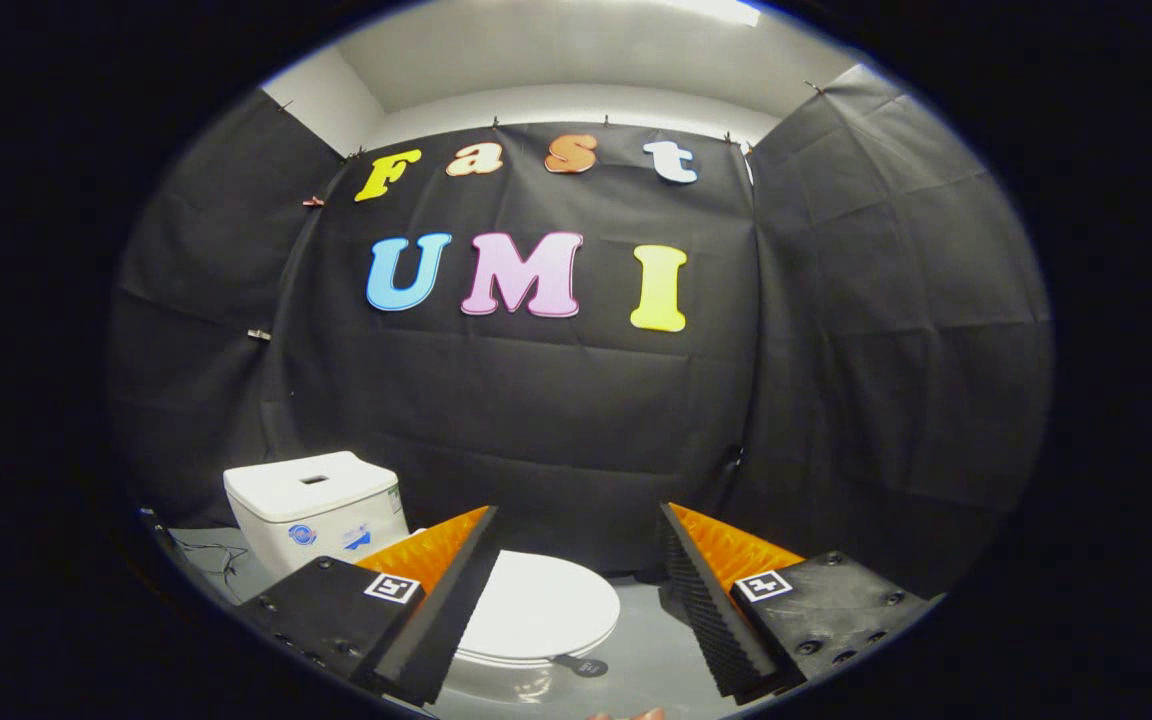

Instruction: Open the toilet lid.

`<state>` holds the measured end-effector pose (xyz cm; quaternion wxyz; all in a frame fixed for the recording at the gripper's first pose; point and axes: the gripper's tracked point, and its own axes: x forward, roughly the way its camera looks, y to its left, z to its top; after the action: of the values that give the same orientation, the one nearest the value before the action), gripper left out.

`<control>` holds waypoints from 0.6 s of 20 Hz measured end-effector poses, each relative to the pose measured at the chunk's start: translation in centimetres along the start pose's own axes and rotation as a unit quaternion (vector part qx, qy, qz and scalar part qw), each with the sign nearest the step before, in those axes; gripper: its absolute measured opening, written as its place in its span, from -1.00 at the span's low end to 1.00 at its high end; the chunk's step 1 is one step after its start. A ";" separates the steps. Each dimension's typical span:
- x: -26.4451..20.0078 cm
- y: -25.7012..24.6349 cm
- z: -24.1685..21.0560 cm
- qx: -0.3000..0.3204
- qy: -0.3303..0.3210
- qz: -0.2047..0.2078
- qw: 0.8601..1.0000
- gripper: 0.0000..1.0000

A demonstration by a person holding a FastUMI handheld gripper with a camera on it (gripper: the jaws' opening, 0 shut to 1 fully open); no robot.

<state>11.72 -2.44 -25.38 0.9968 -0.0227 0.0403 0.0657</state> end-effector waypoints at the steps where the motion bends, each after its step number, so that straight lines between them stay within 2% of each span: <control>1: 0.9 -0.9 -1.0 0.003 0.006 -0.006 1.000 0.96; 4: 3.1 -3.0 -4.5 -0.003 0.027 -0.013 1.000 0.97; 9: 5.3 -4.8 -10.9 0.045 0.091 -0.002 0.995 0.97; 12: 6.0 -5.4 -15.9 0.078 0.142 0.003 0.987 0.97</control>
<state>17.09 -7.81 -41.45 0.9794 0.0465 0.1869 0.0611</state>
